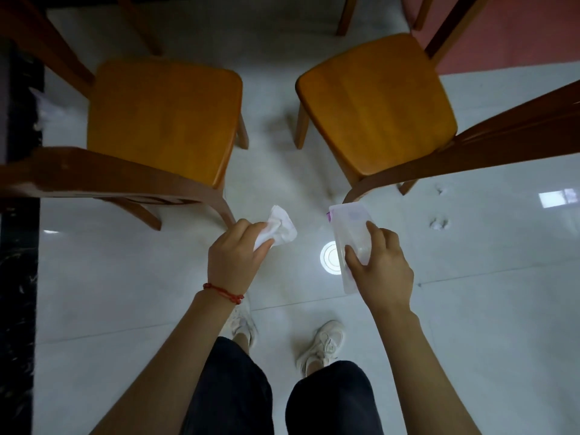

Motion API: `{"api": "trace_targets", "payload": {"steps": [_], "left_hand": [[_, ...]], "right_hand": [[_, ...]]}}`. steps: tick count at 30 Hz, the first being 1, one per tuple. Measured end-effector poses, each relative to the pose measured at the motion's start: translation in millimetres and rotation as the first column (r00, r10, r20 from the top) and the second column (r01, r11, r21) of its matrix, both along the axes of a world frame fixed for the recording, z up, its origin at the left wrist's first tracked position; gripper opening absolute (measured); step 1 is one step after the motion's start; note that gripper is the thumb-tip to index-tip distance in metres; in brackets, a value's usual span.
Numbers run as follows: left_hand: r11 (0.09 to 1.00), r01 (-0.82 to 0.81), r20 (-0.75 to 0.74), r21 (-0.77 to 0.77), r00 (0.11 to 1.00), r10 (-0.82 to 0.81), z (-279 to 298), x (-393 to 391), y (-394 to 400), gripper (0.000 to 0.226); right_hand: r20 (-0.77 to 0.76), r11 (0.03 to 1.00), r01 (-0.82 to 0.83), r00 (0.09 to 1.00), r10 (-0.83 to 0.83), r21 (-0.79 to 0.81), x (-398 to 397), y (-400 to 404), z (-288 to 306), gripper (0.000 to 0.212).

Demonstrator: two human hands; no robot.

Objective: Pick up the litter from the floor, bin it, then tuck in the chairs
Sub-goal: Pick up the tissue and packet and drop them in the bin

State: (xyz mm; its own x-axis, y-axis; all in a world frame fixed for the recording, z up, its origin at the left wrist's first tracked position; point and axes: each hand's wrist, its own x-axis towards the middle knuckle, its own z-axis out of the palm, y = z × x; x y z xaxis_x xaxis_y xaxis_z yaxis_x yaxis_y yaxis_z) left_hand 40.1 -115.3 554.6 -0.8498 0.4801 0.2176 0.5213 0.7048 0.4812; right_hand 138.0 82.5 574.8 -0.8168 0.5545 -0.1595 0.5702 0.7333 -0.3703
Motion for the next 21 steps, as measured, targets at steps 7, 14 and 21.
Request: {"api": "trace_targets", "payload": {"steps": [7,14,21], "left_hand": [[0.999,0.041,-0.065,0.036,0.997,-0.039,61,5,-27,0.027],[0.999,-0.017,-0.145,0.047,0.989,0.024,98,18,-51,0.027],[0.94,-0.34,-0.176,0.015,0.925,0.337,114,70,-58,0.025]], "right_hand": [[-0.003,0.999,-0.019,1.0,0.019,0.043,0,-29,66,0.055],[-0.021,0.995,-0.094,0.995,0.095,0.038,-6,-42,97,0.056],[-0.05,0.937,-0.347,0.936,0.349,0.041,-9,-30,110,0.055]]}}
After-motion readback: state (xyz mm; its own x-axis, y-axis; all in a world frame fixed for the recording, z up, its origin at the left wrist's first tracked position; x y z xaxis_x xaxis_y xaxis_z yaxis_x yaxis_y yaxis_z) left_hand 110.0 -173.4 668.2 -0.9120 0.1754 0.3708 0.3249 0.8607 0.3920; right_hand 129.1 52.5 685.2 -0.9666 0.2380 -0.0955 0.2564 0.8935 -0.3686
